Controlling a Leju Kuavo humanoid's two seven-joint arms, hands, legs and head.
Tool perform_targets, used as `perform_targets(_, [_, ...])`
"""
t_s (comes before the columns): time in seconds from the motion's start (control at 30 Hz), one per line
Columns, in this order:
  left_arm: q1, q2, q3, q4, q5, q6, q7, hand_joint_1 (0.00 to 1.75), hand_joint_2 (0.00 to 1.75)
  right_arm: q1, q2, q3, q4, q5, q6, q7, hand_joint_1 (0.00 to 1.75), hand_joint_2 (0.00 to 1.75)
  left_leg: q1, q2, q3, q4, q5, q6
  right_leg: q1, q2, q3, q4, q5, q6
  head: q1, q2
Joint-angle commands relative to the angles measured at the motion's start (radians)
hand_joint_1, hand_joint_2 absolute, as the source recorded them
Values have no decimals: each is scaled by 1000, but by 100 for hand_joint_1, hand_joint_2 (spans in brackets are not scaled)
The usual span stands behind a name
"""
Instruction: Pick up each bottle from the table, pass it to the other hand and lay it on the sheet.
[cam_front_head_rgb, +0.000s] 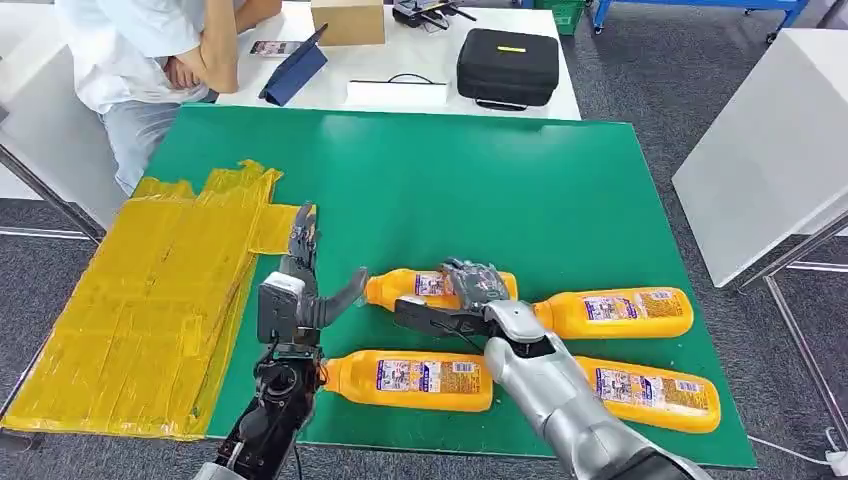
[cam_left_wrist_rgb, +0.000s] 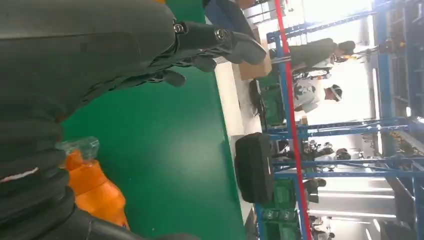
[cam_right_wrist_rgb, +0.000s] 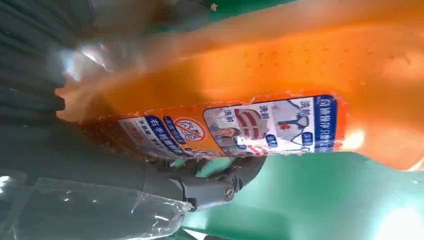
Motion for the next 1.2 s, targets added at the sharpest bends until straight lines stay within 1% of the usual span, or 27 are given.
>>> perform_targets(0.03, [-58,-8,18,116,7,-7,-5,0,175,-26,-7,-18,106,8,4,0,175,175,1,-3,11,1,-5,-3,2,-5,11,1,-5,-4,0,0])
perform_targets(0.13, [-62,-9,20,119,10,-9,-7,0,175,-26,-5,-29,102,13,-7,-1,175,175,1,-2,10,0,-4,-3,1,-4,10,0,-4,-3,0,0])
perform_targets(0.17, [-64,-9,22,120,12,-9,-7,0,175,-23,-3,-45,94,8,-24,-4,175,175,0,-2,5,-1,-2,-2,1,-3,6,0,-2,-2,0,0])
perform_targets(0.2, [-65,-9,22,120,13,-11,-8,0,175,-22,-2,-56,88,6,-38,-5,175,175,1,-3,9,0,-4,-3,1,-4,10,0,-4,-3,0,0])
perform_targets(0.3, [-56,-9,18,106,7,-10,-13,0,175,0,5,-132,14,-42,-150,-46,175,175,1,-3,10,1,-4,-3,2,-4,11,1,-5,-3,0,0])
perform_targets(0.33, [-54,-8,14,97,2,-10,-16,0,175,14,10,-166,-28,-76,-192,-87,175,175,1,-2,6,0,-2,-2,1,-3,7,0,-3,-2,0,0])
perform_targets(0.4, [-59,-1,-2,72,-5,-16,-19,0,175,42,11,-215,-123,-128,-237,-163,175,175,1,-2,9,2,-5,-3,2,-4,10,2,-5,-3,0,0])
perform_targets(0.43, [-62,5,-15,53,-15,-13,-23,0,175,64,17,-249,-180,-181,-272,-227,175,175,0,-2,5,1,-3,-2,1,-3,6,1,-3,-2,0,0])
perform_targets(0.47, [-64,11,-28,22,-23,-12,-17,0,175,72,17,-267,-211,-216,-271,-253,175,175,1,-1,6,2,-4,-2,1,-2,6,2,-4,-3,1,0])
perform_targets(0.5, [-65,13,-34,7,-25,-12,-9,0,175,78,19,-277,-232,-230,-283,-264,175,175,1,-1,4,1,-3,-2,1,-2,5,1,-3,-2,0,0])
perform_targets(0.53, [-67,16,-42,-13,-33,-8,-4,0,175,82,21,-288,-241,-253,-299,-288,175,175,1,0,12,4,-9,-4,2,-2,12,5,-8,-4,0,0])
perform_targets(0.57, [-77,22,-66,-34,-65,6,12,0,175,84,28,-307,-245,-296,-325,-329,175,175,1,-2,3,1,-2,-2,1,-3,4,1,-2,-2,1,0])
perform_targets(0.6, [-79,20,-69,-39,-67,8,20,0,175,83,27,-306,-243,-298,-325,-331,175,175,1,-3,7,2,-4,-3,2,-4,7,2,-5,-3,0,0])
perform_targets(0.63, [-95,34,-106,-52,-119,15,32,0,175,87,35,-325,-249,-345,-342,-374,175,175,1,-4,7,2,-4,-3,2,-5,8,3,-5,-3,0,0])
perform_targets(0.67, [-100,34,-116,-62,-131,17,40,0,175,84,34,-329,-240,-366,-339,-390,175,175,1,-3,3,1,-2,-2,1,-3,4,1,-2,-2,0,0])
perform_targets(0.7, [-105,31,-120,-69,-136,18,53,0,175,83,33,-329,-235,-370,-340,-394,175,175,1,-3,5,2,-3,-2,1,-3,6,2,-4,-2,0,0])
perform_targets(0.77, [-147,50,-169,-67,-165,-32,87,0,175,96,40,-360,-255,-481,-337,-481,175,175,1,-2,2,1,-1,-2,1,-3,3,1,-1,-2,0,0])
perform_targets(0.8, [-152,49,-170,-67,-165,-35,91,0,175,96,39,-360,-255,-483,-336,-483,175,175,1,-4,6,2,-4,-3,2,-5,7,2,-4,-3,0,0])
perform_targets(0.83, [-175,59,-189,-48,-150,-95,119,0,175,103,42,-371,-270,-532,-326,-527,175,175,1,-4,7,3,-4,-3,2,-5,8,3,-5,-3,0,0])
perform_targets(0.87, [-199,60,-195,-22,-24,-256,149,0,175,101,41,-370,-265,-583,-310,-570,175,175,1,-3,5,1,-3,-2,1,-4,6,1,-3,-2,0,0])
perform_targets(0.9, [-211,63,-196,-10,-19,-262,150,0,175,96,41,-366,-256,-591,-308,-576,175,175,1,-4,7,2,-4,-3,2,-5,8,2,-4,-3,0,0])
perform_targets(0.93, [-239,69,-208,23,49,-329,156,0,175,82,42,-354,-236,-632,-283,-604,175,175,0,-3,5,1,-2,-2,1,-3,5,1,-2,-2,0,0])
perform_targets(1.0, [-266,71,-226,39,64,-333,159,0,175,71,40,-339,-223,-661,-270,-611,175,175,1,-3,9,2,-4,-3,2,-3,9,2,-4,-3,0,0])
perform_targets(1.03, [-289,79,-256,41,77,-354,167,0,175,66,35,-321,-221,-698,-231,-616,175,175,1,-2,9,3,-5,-4,2,-3,10,3,-5,-4,0,0])
perform_targets(1.07, [-307,80,-275,41,77,-358,173,0,175,65,31,-307,-222,-715,-205,-619,175,175,1,-3,6,1,-3,-2,1,-3,7,2,-3,-2,0,0])
perform_targets(1.13, [-325,75,-293,36,90,-371,203,0,175,69,30,-287,-228,-728,-200,-629,175,175,0,-2,3,0,-1,-1,1,-2,3,1,-1,-2,0,0])
perform_targets(1.2, [-326,71,-296,36,91,-371,203,0,175,71,33,-285,-227,-728,-201,-630,175,175,1,-3,7,2,-4,-3,2,-3,8,2,-4,-3,0,0])
